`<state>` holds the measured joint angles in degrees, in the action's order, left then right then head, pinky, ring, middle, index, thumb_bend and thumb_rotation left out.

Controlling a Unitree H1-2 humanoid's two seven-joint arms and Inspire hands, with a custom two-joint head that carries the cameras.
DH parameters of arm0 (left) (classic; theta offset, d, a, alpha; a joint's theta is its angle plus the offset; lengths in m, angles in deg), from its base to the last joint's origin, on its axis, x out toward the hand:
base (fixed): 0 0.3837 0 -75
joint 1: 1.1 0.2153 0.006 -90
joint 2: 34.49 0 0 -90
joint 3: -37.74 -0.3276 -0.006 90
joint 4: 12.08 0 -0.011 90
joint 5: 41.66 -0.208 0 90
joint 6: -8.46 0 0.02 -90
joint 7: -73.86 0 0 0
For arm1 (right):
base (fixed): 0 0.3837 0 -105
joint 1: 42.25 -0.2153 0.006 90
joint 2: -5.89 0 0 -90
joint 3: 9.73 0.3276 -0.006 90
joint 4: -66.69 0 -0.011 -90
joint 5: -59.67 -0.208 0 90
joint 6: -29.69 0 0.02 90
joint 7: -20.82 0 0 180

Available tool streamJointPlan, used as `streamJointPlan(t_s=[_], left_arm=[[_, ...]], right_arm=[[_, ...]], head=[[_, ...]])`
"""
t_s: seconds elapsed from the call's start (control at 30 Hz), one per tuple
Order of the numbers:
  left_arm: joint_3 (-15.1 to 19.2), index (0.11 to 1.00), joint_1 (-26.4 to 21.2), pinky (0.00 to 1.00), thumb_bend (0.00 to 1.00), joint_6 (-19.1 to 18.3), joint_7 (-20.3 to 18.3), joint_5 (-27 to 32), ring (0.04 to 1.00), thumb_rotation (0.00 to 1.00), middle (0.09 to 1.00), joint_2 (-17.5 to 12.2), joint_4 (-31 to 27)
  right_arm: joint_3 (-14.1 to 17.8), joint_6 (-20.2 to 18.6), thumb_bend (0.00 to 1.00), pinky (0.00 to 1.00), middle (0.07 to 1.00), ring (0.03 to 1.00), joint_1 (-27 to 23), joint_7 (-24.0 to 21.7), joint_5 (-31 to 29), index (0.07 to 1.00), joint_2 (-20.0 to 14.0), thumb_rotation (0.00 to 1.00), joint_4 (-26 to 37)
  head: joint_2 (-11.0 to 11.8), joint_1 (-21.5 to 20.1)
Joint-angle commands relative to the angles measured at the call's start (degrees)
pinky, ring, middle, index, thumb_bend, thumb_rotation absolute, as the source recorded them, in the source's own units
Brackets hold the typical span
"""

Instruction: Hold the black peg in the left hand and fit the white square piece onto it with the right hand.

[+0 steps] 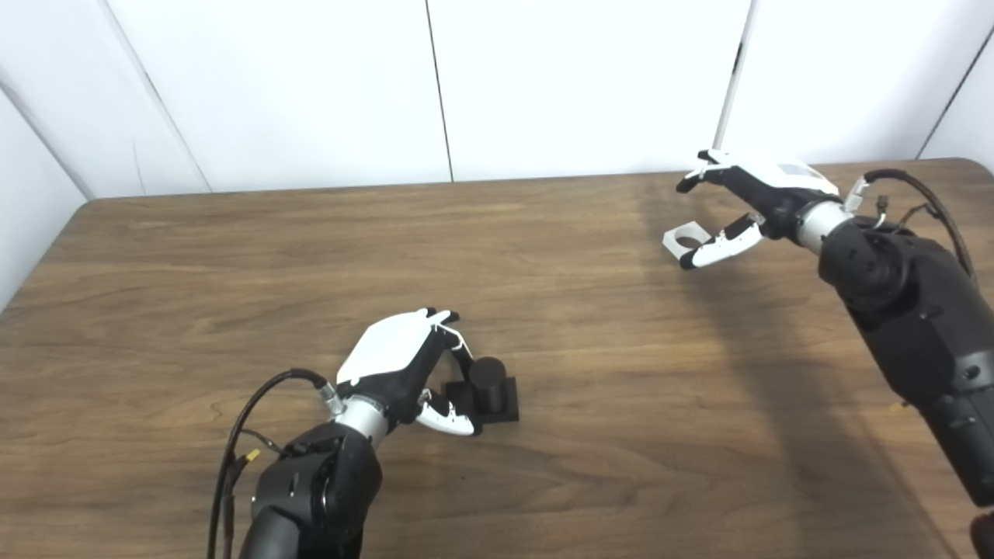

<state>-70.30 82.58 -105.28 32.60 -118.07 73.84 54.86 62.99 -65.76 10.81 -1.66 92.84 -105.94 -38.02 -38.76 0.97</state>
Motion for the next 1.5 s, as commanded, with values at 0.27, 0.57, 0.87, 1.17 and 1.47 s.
streamJointPlan(t_s=[0.27, 0.57, 0.87, 1.17, 1.47], left_arm=[[-0.58, 0.479, -0.29, 1.00, 0.53, 0.00, 0.15, -1.35, 1.000, 0.06, 0.949, 0.15, 0.53], [-0.52, 0.479, -0.34, 1.00, 0.53, 0.11, 0.31, -1.14, 1.000, 0.06, 0.952, 0.58, 0.68], [-0.48, 0.479, -0.54, 1.00, 0.53, -0.10, 0.20, -1.14, 1.000, 0.06, 0.955, 0.54, 0.80], [-0.36, 0.479, -0.62, 1.00, 0.53, -0.23, 0.30, -1.14, 1.000, 0.06, 0.955, 0.62, 0.83], [-0.39, 0.478, -0.75, 1.00, 0.53, -0.06, 0.40, -1.16, 1.000, 0.06, 0.955, 0.53, 1.01]], right_arm=[[-1.21, 3.06, 0.84, 1.00, 0.991, 1.000, -5.90, 0.34, 4.16, 0.794, -1.27, 0.29, -1.47], [-2.17, 5.73, 0.84, 1.00, 0.981, 1.000, -7.34, 0.72, 6.04, 0.795, -1.08, 0.29, -4.54], [-3.51, 7.32, 0.84, 1.00, 0.977, 1.000, -9.01, 0.95, 7.98, 0.793, -0.70, 0.27, -7.54], [-4.26, 8.33, 0.83, 1.00, 0.977, 1.000, -10.68, 0.69, 9.09, 0.792, -0.20, 0.27, -10.19], [-5.62, 8.19, 0.83, 1.00, 0.974, 1.000, -11.95, 0.42, 10.03, 0.788, 0.18, 0.27, -11.89]], head=[[0.28, -0.17], [0.19, -0.20], [0.22, 0.02], [0.17, 0.07], [0.23, 0.15]])
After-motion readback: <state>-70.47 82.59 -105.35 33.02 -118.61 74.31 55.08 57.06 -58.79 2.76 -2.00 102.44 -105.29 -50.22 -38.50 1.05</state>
